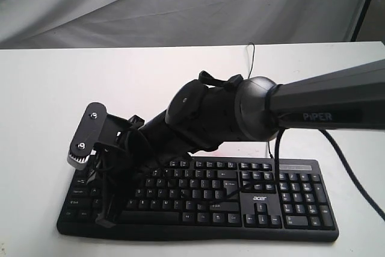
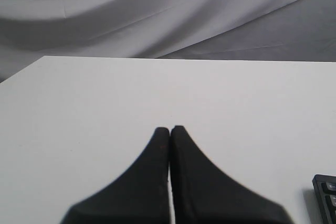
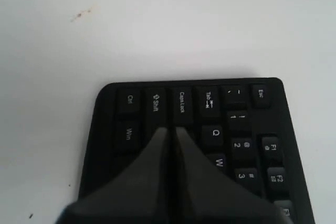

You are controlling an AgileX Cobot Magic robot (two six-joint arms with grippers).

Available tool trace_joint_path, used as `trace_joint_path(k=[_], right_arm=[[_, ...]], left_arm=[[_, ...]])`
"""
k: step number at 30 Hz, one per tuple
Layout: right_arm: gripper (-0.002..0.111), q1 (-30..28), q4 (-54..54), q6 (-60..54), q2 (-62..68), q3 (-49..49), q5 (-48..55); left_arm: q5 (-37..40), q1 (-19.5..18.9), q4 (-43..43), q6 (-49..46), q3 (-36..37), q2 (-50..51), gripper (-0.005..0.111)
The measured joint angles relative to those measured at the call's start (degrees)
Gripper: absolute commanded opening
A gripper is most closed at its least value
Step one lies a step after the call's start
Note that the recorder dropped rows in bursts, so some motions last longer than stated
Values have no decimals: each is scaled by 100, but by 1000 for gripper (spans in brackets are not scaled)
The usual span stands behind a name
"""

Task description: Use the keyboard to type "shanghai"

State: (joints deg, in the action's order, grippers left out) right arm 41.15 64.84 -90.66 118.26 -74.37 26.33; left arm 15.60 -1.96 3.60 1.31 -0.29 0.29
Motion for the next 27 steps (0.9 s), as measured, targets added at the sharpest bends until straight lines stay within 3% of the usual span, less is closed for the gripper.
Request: trace_joint_path(k=[27], right_arm=[[0, 0, -402, 390, 452, -332, -14]], left_arm=[[0, 0, 0, 0, 0, 0, 1]])
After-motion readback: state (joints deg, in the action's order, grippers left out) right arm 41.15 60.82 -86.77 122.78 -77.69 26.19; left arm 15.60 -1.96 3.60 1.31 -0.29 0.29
